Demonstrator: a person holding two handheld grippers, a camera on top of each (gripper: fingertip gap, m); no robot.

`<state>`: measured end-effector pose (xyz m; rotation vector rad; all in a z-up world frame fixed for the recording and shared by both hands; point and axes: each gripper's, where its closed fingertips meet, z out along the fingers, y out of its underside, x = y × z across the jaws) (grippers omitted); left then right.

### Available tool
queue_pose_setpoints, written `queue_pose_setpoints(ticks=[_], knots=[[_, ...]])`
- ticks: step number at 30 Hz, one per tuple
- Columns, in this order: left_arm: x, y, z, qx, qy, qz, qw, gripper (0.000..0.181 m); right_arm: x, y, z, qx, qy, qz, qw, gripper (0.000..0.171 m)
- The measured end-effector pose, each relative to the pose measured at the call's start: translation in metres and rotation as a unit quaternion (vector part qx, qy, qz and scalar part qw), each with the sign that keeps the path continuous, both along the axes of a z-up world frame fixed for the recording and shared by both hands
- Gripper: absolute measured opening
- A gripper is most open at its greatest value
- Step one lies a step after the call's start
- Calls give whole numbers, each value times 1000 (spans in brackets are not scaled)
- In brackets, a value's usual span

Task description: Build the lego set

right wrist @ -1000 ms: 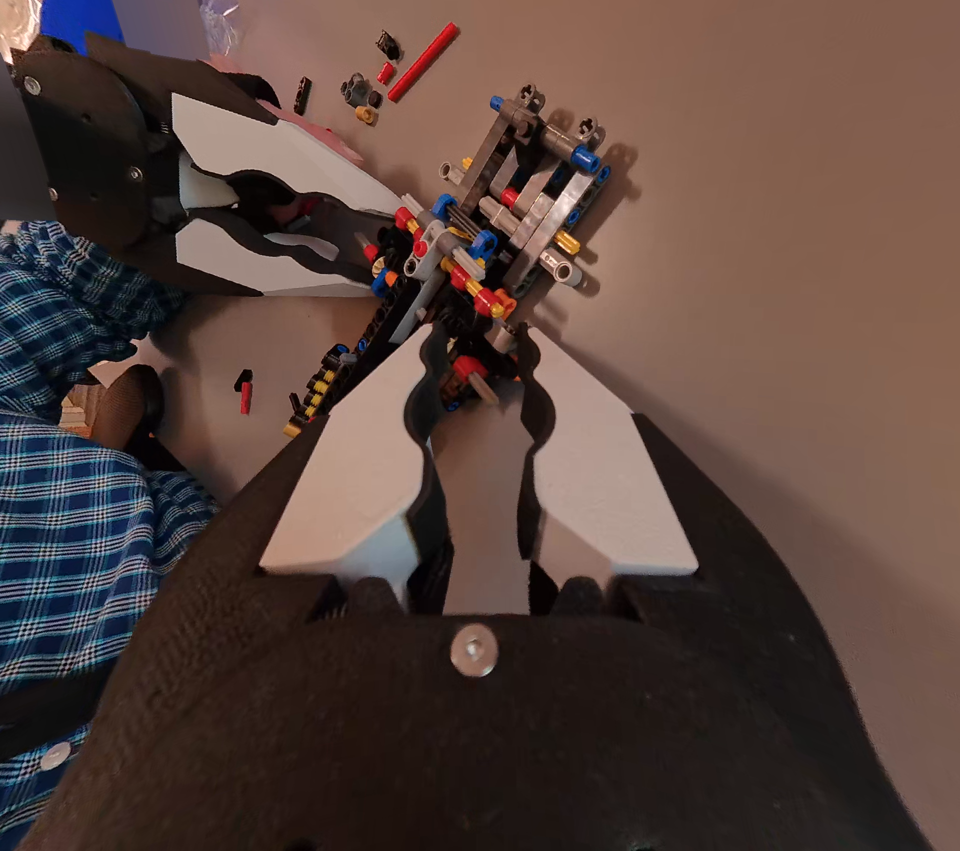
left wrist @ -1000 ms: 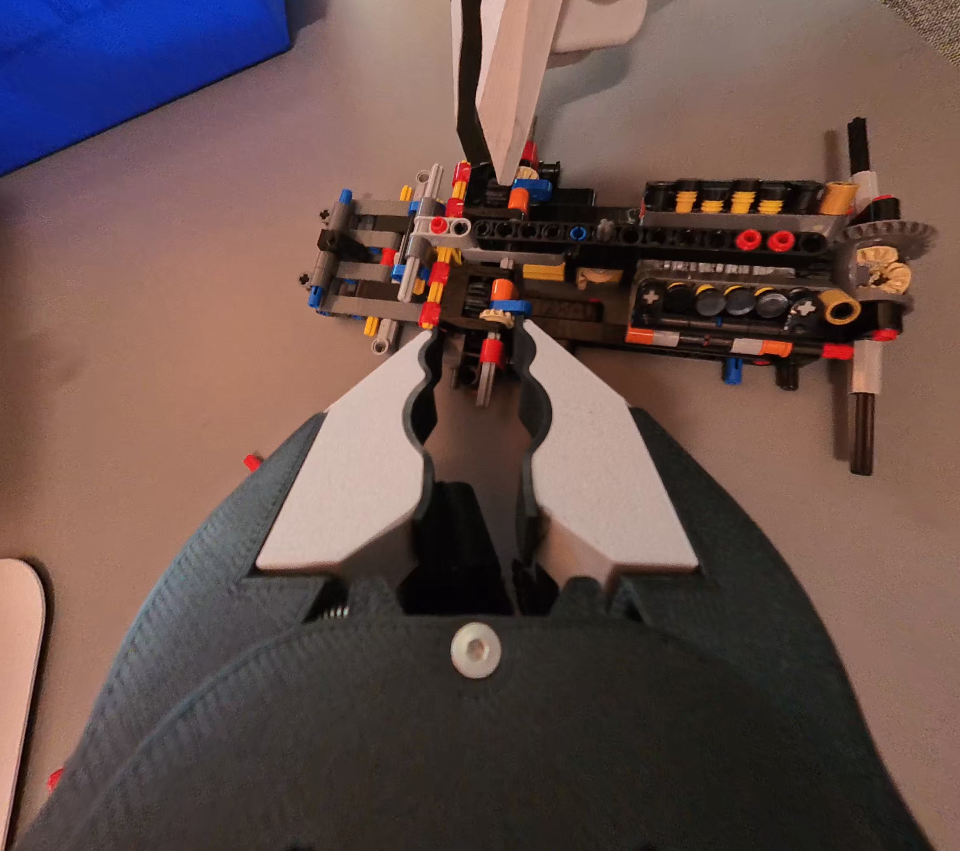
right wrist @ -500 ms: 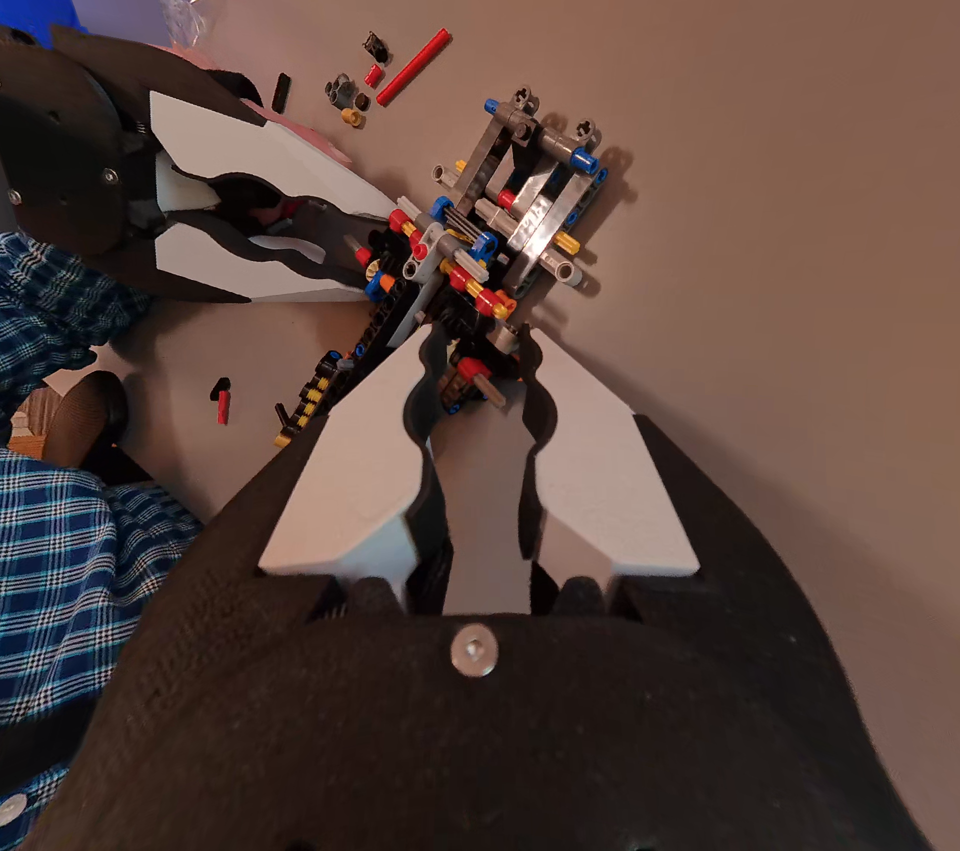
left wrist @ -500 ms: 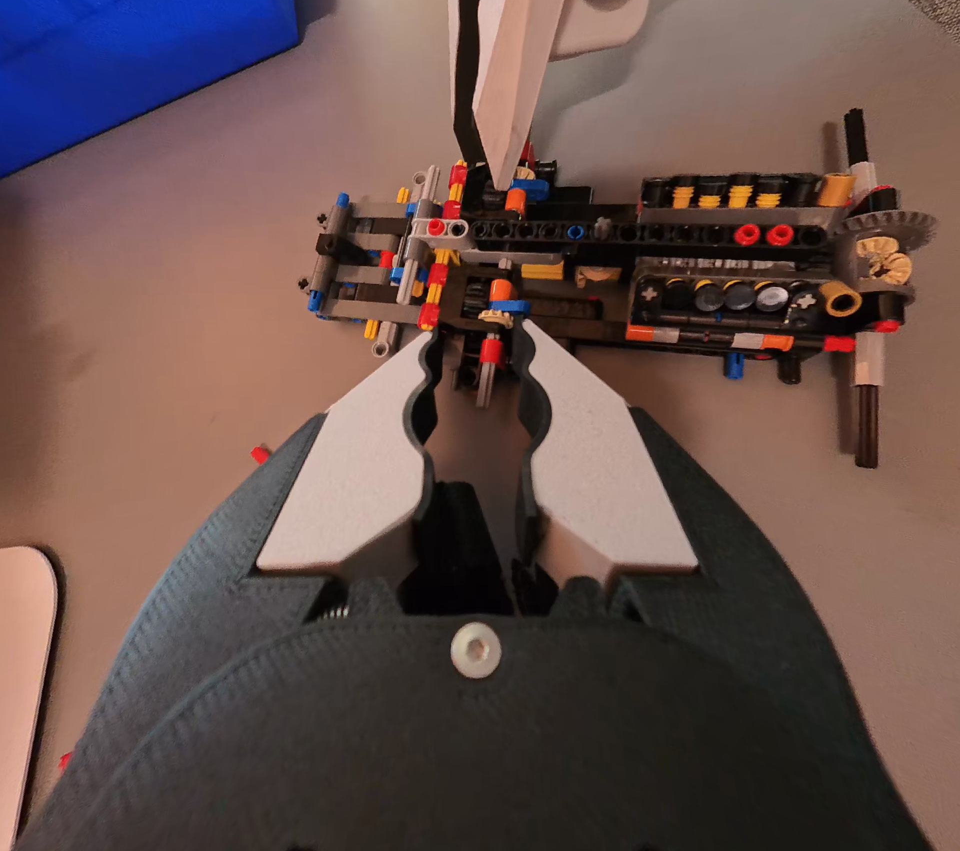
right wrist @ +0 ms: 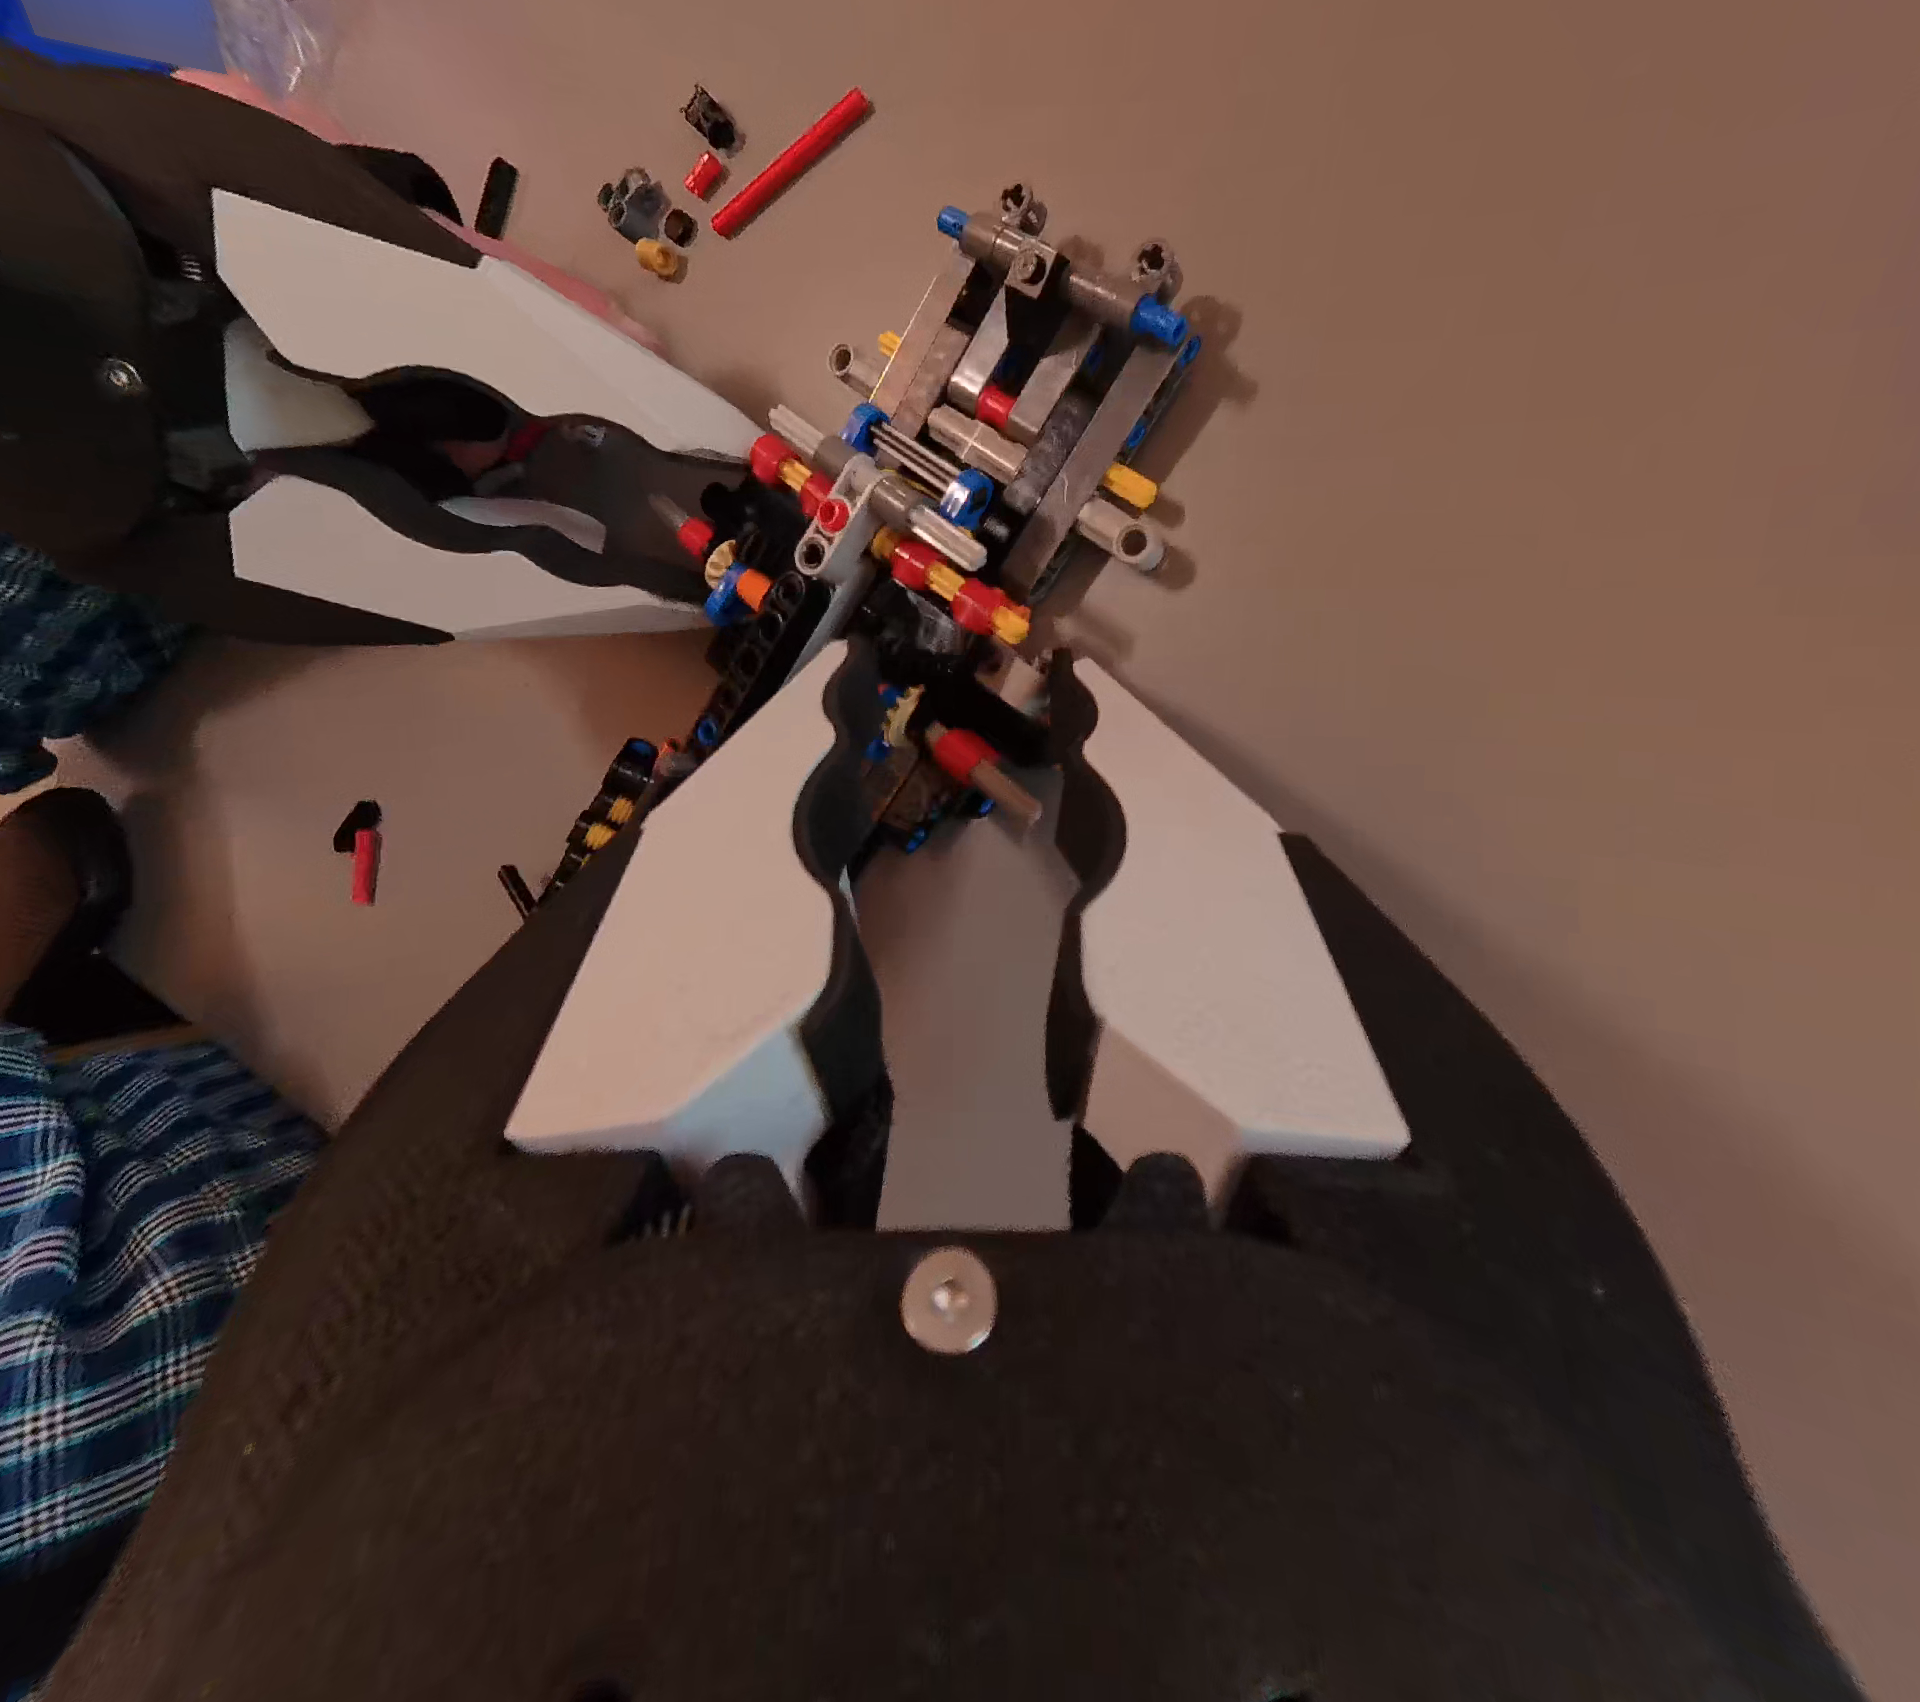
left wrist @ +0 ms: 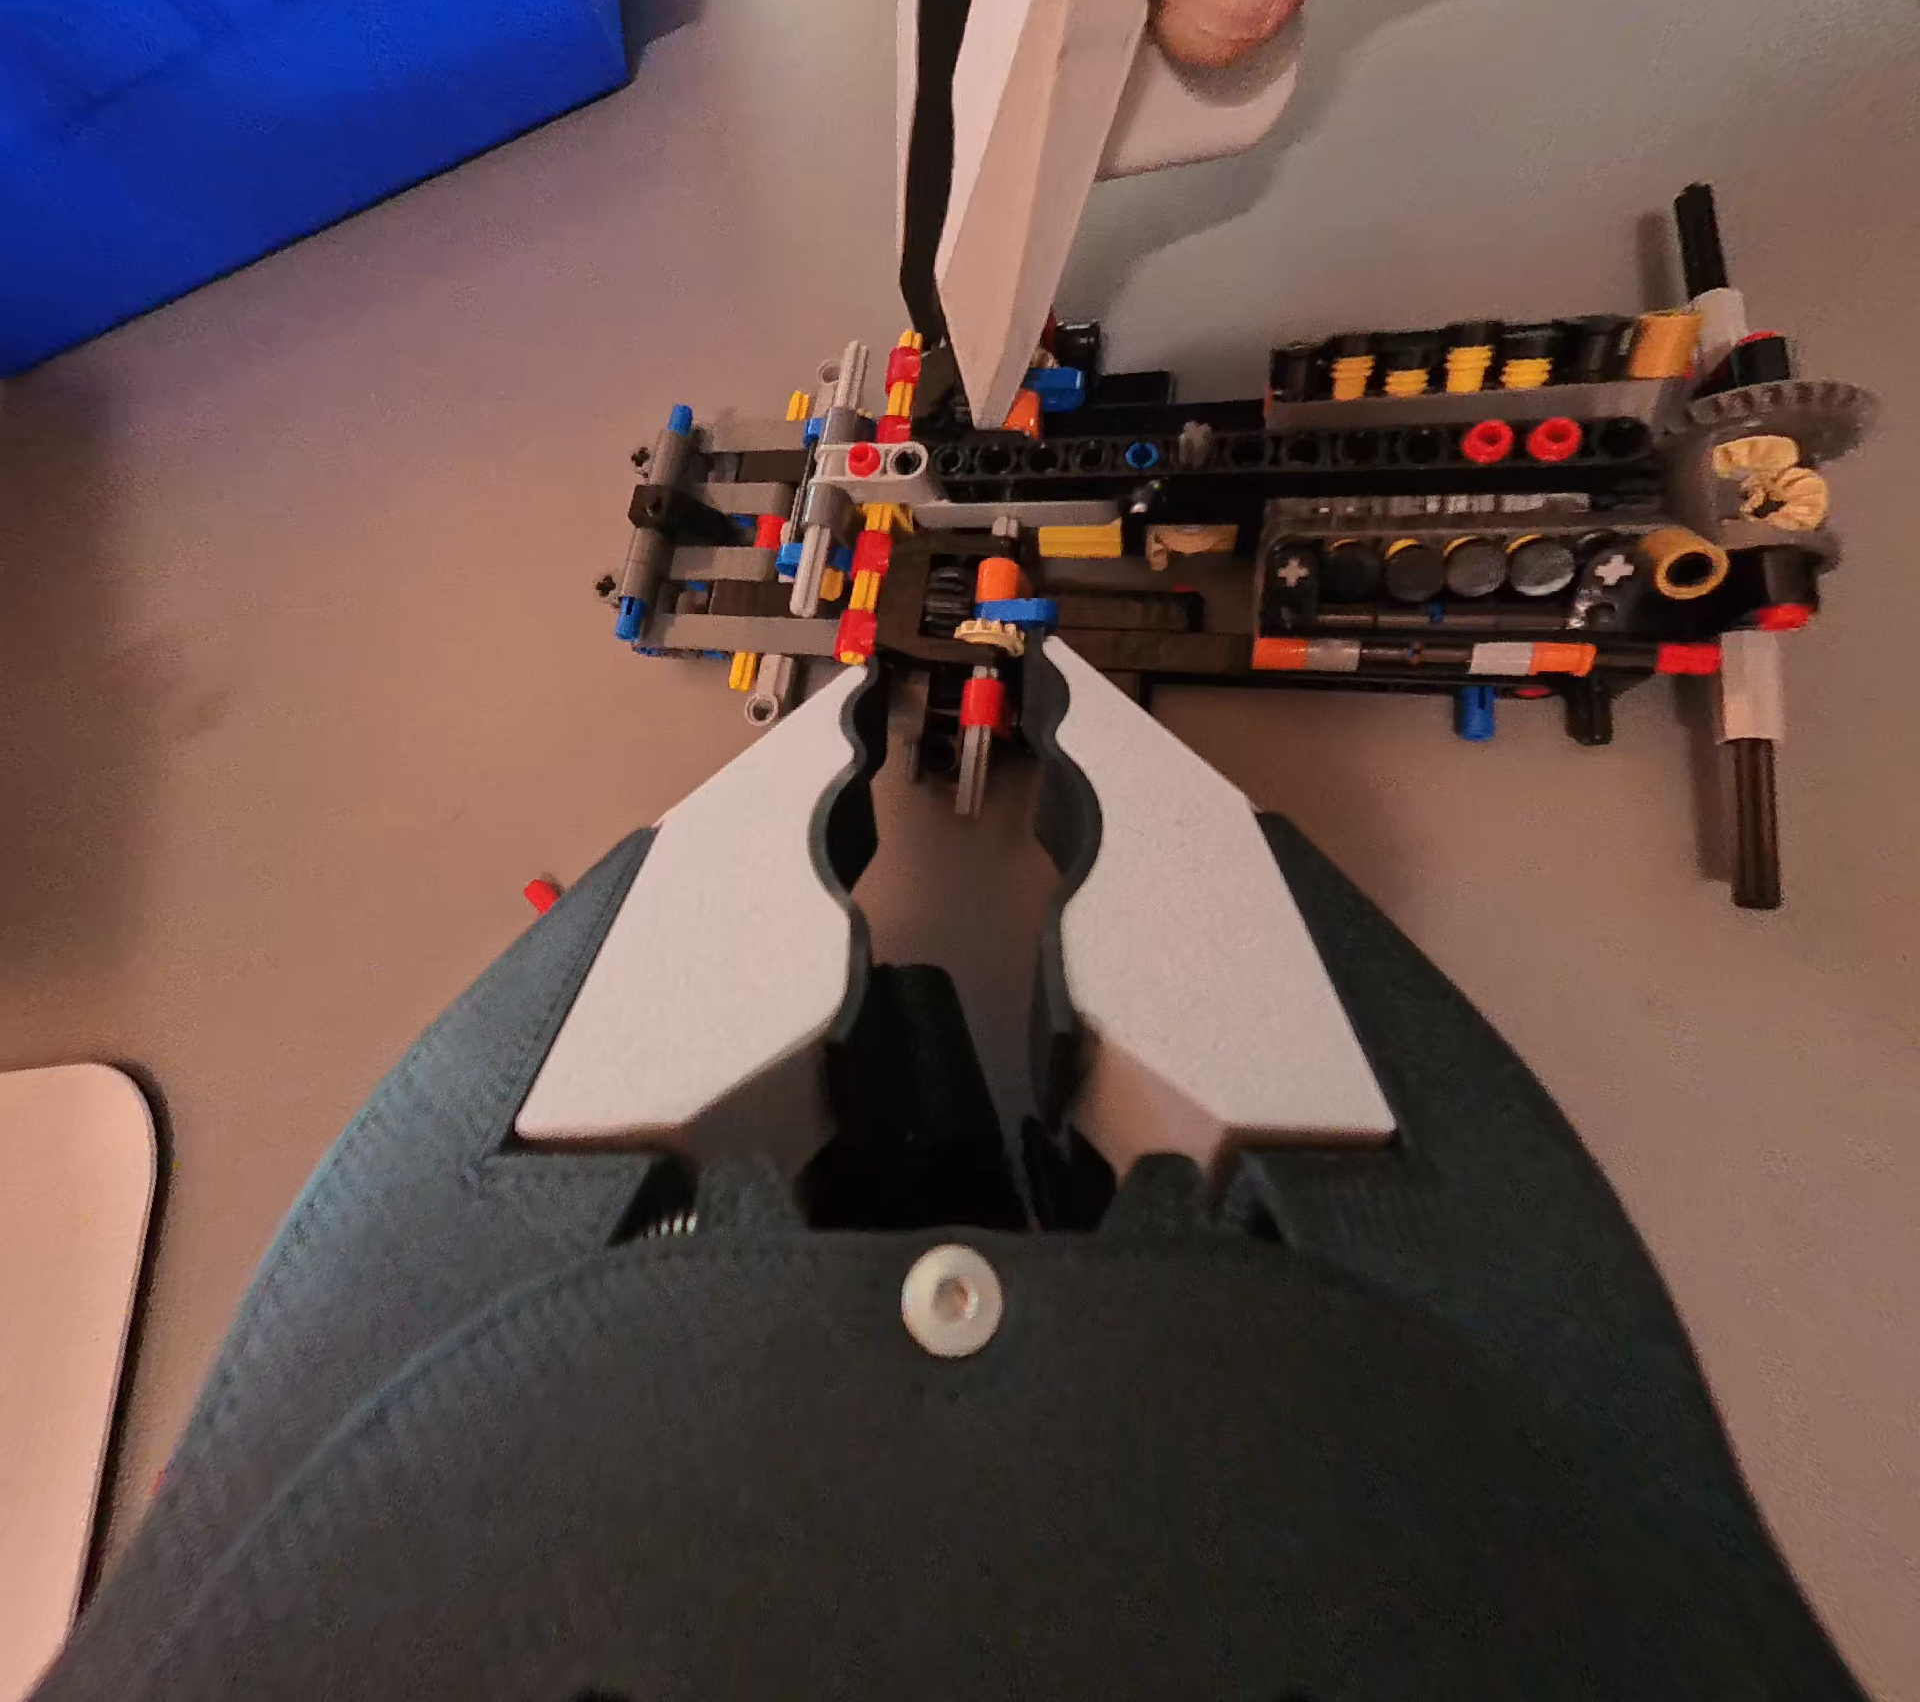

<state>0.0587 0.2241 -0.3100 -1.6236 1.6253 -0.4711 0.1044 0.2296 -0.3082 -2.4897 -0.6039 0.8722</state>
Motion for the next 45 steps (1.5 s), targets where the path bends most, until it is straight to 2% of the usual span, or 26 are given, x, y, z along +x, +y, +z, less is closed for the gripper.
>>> queue_pose_setpoints(ticks=[10, 13, 27, 39, 45], knots=[[2, 0, 0, -3, -3, -3, 1000, 25, 8, -3, 7, -20, 52, 5, 998, 27], [2, 0, 0, -2, -3, -4, 1000, 25, 12, -2, 7, -27, 63, -1, 998, 20], [3, -1, 0, -1, -2, -5, 1000, 25, 10, -3, 3, -50, 75, 8, 996, 21], [3, 0, -1, -1, -2, -5, 1000, 25, 9, -2, 1, -59, 144, -6, 988, 26], [3, 0, -1, -1, -2, -5, 1000, 25, 9, -2, 1, -51, 136, -7, 989, 26]])
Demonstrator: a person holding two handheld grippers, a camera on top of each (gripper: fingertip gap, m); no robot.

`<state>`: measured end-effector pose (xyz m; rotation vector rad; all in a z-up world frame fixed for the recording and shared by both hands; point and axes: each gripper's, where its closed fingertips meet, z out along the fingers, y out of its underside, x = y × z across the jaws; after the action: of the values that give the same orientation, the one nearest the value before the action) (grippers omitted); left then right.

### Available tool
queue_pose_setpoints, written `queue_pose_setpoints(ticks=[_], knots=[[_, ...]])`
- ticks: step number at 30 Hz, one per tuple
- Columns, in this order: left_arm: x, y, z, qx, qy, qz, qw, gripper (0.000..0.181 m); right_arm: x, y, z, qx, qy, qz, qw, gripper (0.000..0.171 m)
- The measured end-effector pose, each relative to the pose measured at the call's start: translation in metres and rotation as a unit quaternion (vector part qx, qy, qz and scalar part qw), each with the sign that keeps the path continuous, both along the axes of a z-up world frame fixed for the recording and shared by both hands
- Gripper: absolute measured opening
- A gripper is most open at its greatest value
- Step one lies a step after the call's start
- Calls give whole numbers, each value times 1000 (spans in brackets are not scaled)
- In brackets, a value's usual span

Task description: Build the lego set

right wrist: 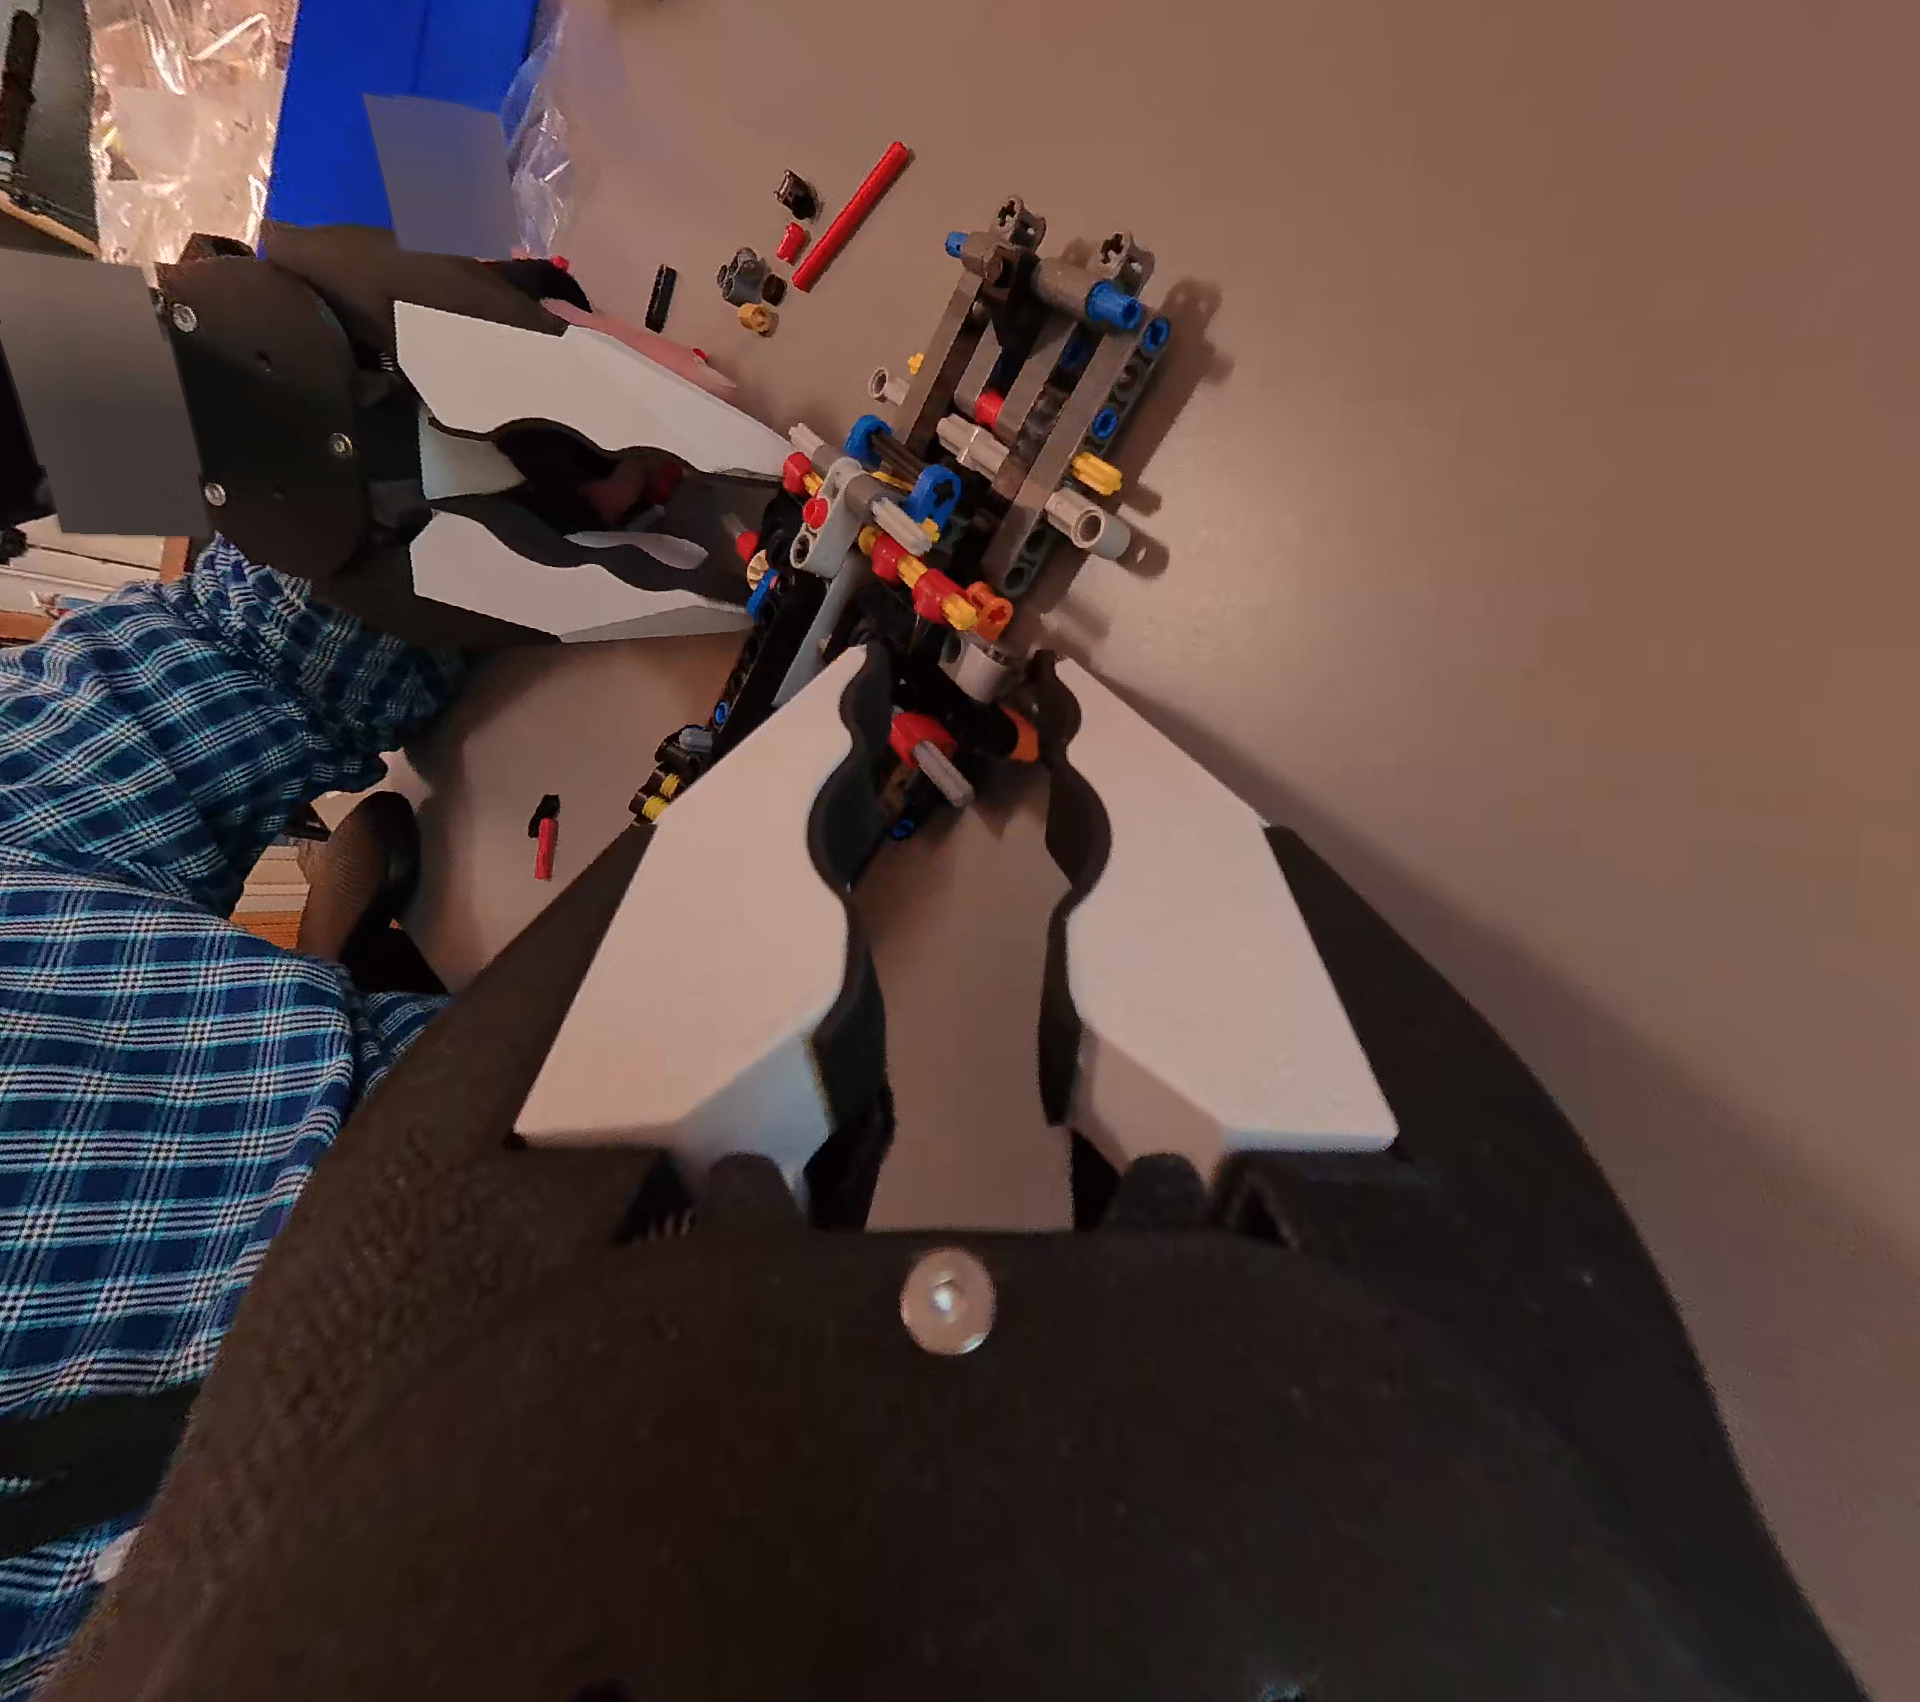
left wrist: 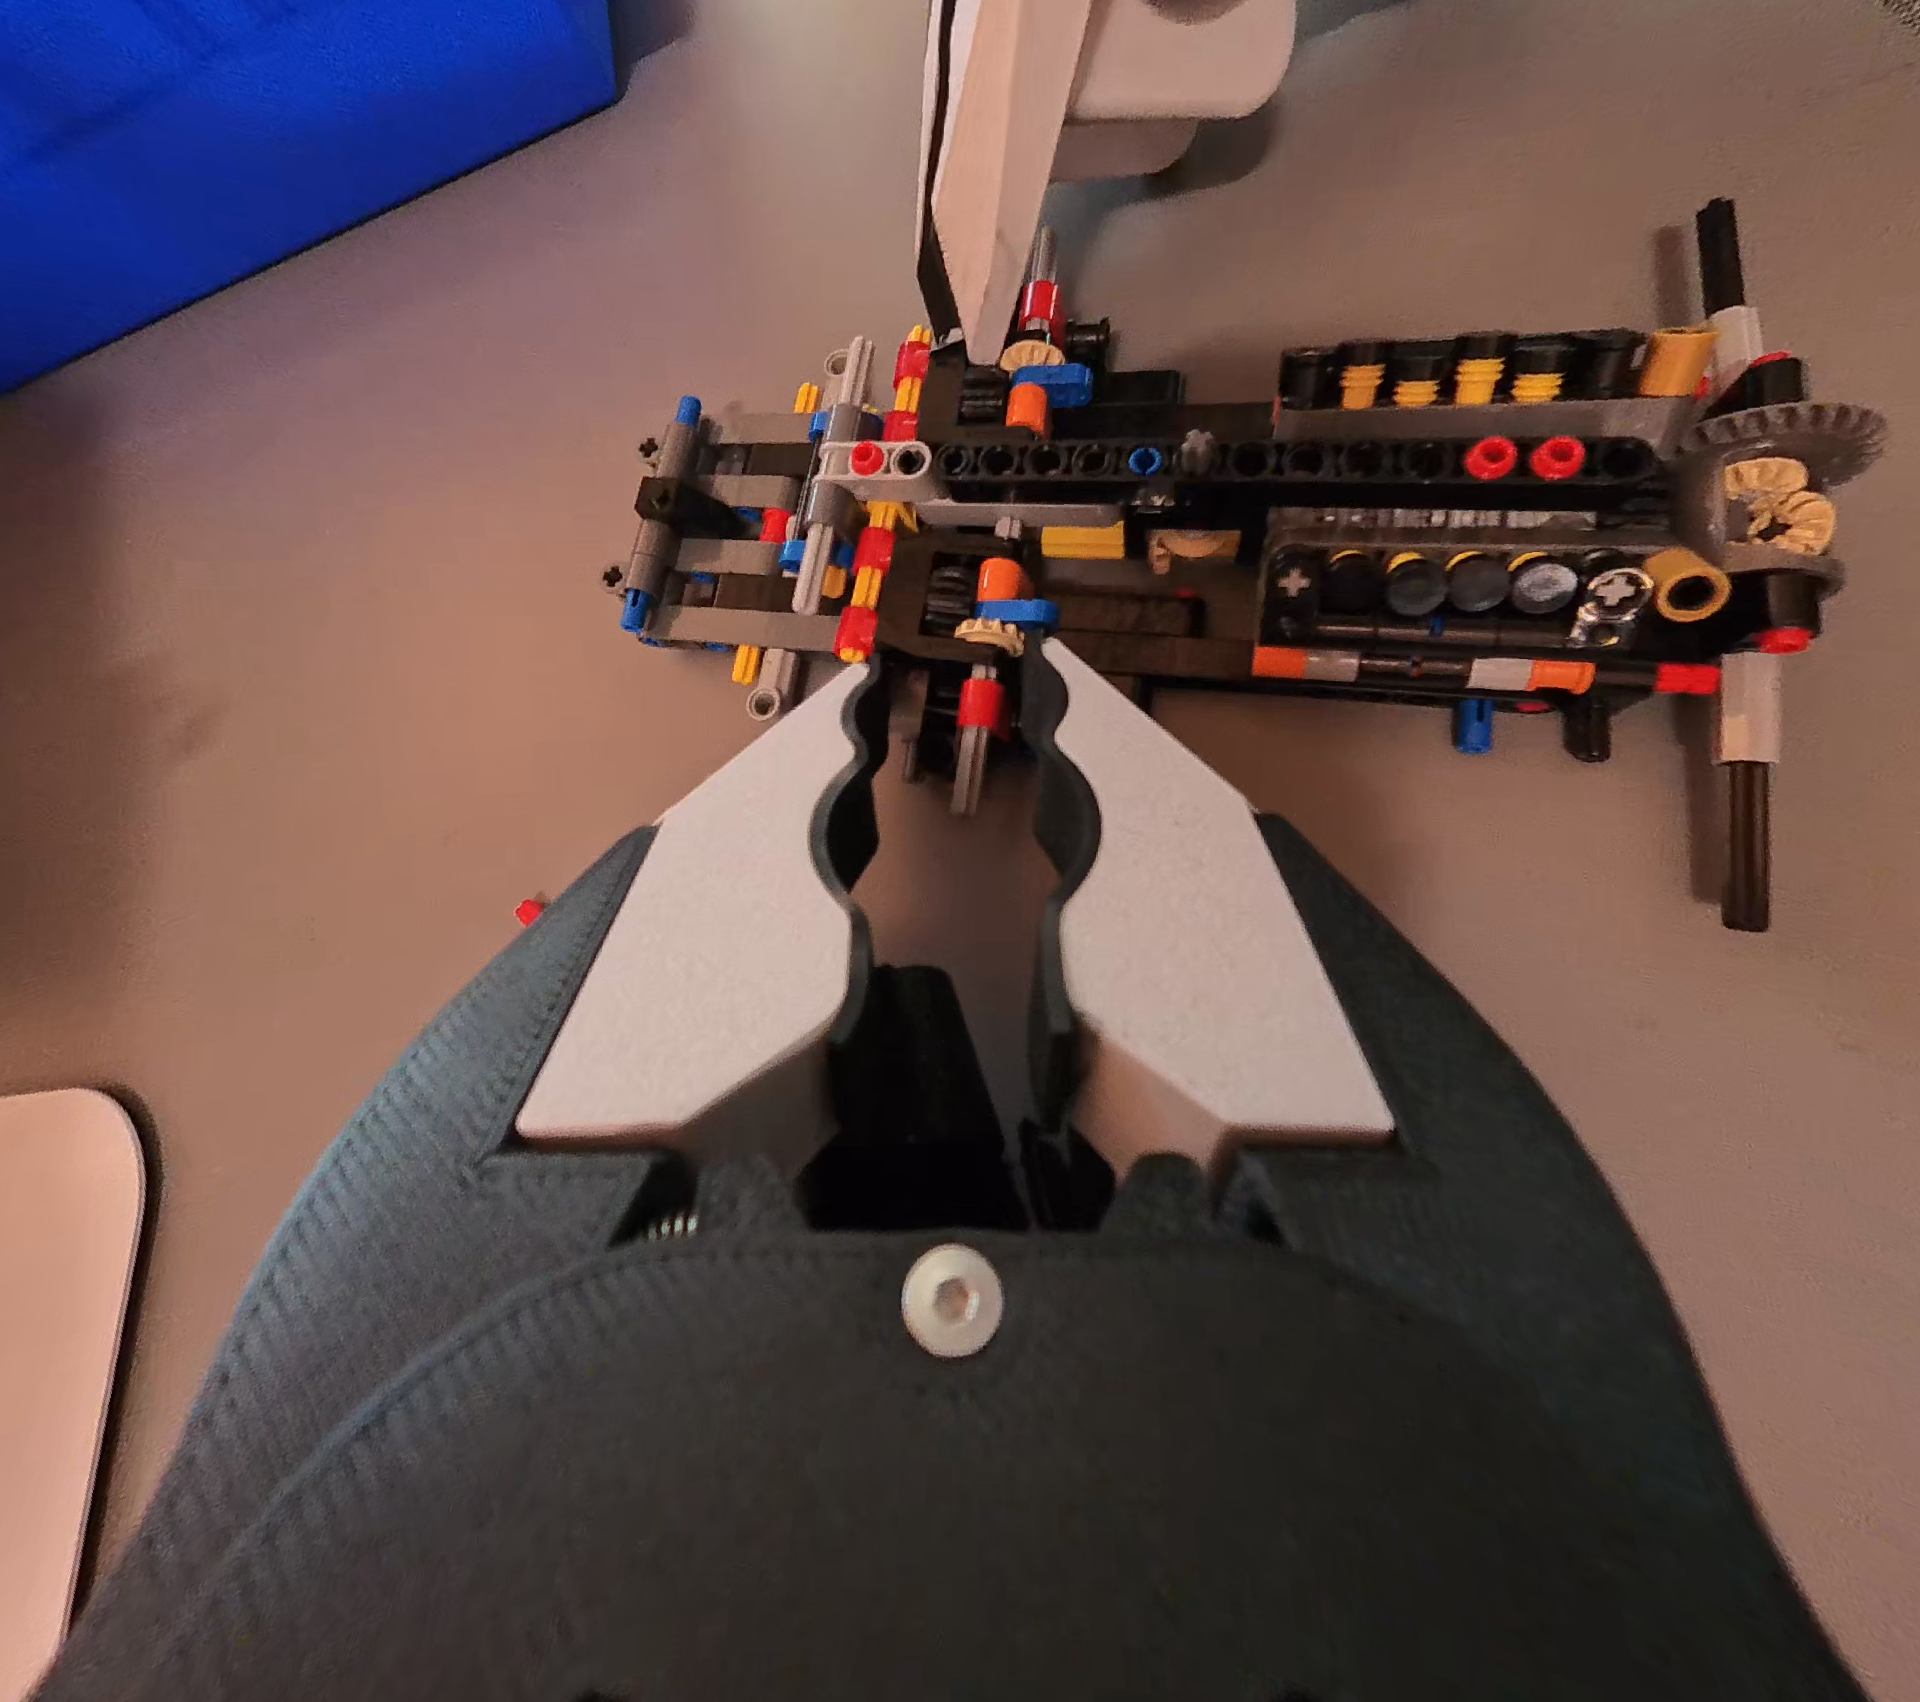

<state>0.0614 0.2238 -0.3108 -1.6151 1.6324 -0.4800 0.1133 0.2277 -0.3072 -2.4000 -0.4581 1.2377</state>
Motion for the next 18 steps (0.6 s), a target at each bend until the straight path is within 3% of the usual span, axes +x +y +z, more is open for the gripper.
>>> queue_pose_setpoints(ticks=[18], knots=[[0, 0, 0, 4, 2, 3, 1000, 24, -2, 1, 0, 25, -14, -35, 999, 28]])
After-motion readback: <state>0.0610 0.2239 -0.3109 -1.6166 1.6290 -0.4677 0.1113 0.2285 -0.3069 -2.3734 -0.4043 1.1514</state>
